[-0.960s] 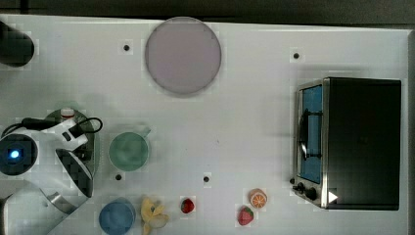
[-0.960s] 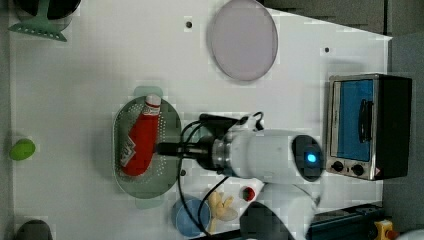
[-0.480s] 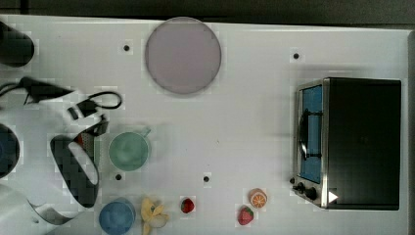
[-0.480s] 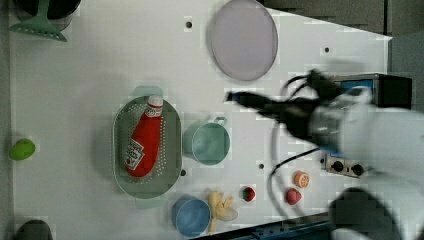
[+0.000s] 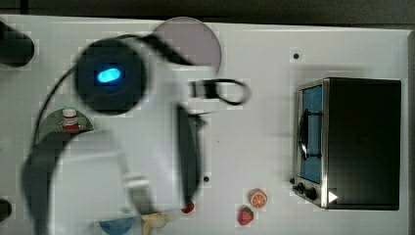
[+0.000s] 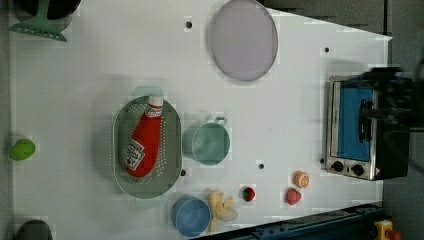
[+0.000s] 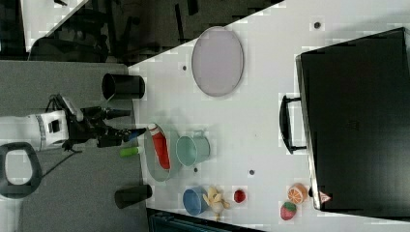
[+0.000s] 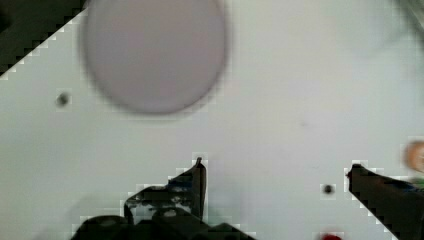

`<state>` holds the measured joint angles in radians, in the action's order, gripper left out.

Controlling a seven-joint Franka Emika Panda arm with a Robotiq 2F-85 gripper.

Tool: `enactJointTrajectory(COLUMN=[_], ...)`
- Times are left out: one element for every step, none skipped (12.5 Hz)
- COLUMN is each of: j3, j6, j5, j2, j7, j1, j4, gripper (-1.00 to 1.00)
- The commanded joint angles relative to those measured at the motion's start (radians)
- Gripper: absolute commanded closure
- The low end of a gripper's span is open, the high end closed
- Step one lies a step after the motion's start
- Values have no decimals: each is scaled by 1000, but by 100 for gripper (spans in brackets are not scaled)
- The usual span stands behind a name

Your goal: Pick Ketchup from the table and place it in strainer.

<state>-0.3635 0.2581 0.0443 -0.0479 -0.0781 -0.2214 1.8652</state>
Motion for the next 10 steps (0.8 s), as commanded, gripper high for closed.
enactJointTrajectory(j3=[71,90,109,121,129,137,146,152,154,154], j6=[-132,-177,-219,-233,-233,-231,-227,-219,-216,-216], j5=[-42,-50,-50,-50,-50,-52,-52,-52,-52,-52], j2=[-29,-31,-35,-35,-35,-33,-31,-31,-31,-31], j7=[7,8,10,10,10,10,10,10,10,10], j1=[-29,-29,-29,-29,-29,-29,-29,-29,-29,-29], j4=[-93,-118,-138,-150,-149,-145,-143,-143,-143,-143], gripper=[-100,-100,-100,-100,-100,-100,-100,-100,-100,-100])
